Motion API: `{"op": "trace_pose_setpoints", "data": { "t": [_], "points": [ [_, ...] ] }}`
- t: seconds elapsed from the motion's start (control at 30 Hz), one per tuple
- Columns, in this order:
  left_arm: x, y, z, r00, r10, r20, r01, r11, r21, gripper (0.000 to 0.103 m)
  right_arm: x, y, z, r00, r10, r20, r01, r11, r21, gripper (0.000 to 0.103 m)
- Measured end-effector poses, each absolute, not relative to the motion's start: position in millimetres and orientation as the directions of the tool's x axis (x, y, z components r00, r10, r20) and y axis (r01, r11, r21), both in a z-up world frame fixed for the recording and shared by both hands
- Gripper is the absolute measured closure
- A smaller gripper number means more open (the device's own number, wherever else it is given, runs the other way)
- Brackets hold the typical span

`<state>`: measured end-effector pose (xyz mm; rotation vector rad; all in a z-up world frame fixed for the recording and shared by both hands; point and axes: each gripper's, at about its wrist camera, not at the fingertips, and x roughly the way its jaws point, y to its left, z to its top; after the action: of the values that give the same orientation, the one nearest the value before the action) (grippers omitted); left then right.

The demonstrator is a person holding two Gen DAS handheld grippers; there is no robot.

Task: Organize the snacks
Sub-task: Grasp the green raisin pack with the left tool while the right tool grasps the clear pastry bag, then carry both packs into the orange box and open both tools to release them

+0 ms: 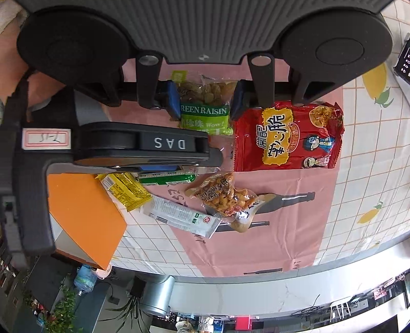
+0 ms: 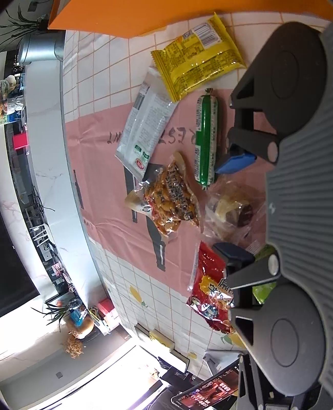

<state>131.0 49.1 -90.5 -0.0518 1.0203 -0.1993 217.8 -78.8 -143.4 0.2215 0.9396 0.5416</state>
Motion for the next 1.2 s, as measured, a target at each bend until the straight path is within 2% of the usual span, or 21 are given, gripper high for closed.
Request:
{"op": "trace_pose_setpoints", "data": {
  "t": [0.13, 0.33, 0.37, 0.57, 0.67, 0.77, 0.97, 1.2],
  "points": [
    [133.2, 46.9, -99.1, 0.466, -0.196, -0.863, 0.143, 0.979, -0.145, 0.057, 222.7, -81.5, -152.2, 0.428, 0.559, -0.710, -0.315, 0.829, 0.463, 0.041],
    [135.2, 42.3, -106.2, 0.434, -0.195, -0.880, 0.148, 0.978, -0.144, 0.055, 214.1, -84.7, -146.8, 0.438, 0.544, -0.716, -0.331, 0.838, 0.434, 0.062],
    [135.8, 42.2, -106.7, 0.436, -0.192, -0.879, 0.144, 0.979, -0.142, 0.051, 211.8, -86.9, -144.4, 0.444, 0.539, -0.716, -0.332, 0.841, 0.427, 0.063],
    [140.3, 39.6, -117.9, 0.403, -0.187, -0.896, 0.125, 0.981, -0.148, 0.048, 196.1, -112.9, -132.9, 0.471, 0.510, -0.720, -0.301, 0.860, 0.412, 0.065],
    [139.5, 38.7, -120.9, 0.410, -0.192, -0.892, 0.105, 0.981, -0.163, 0.056, 187.4, -127.7, -127.0, 0.484, 0.502, -0.717, -0.279, 0.865, 0.417, 0.065],
    [137.3, 35.4, -118.4, 0.424, -0.167, -0.890, 0.093, 0.986, -0.141, 0.058, 176.7, -140.2, -120.2, 0.501, 0.490, -0.713, -0.268, 0.871, 0.410, 0.065],
    [127.5, 25.1, -85.4, 0.493, -0.174, -0.852, 0.104, 0.984, -0.141, 0.059, 152.7, -166.5, -100.6, 0.539, 0.484, -0.689, -0.245, 0.873, 0.422, 0.066],
    [115.8, 1.3, -30.9, 0.577, -0.208, -0.790, 0.171, 0.976, -0.132, 0.059, 123.6, -202.7, -57.1, 0.615, 0.493, -0.616, -0.239, 0.860, 0.451, 0.067]
  ]
}}
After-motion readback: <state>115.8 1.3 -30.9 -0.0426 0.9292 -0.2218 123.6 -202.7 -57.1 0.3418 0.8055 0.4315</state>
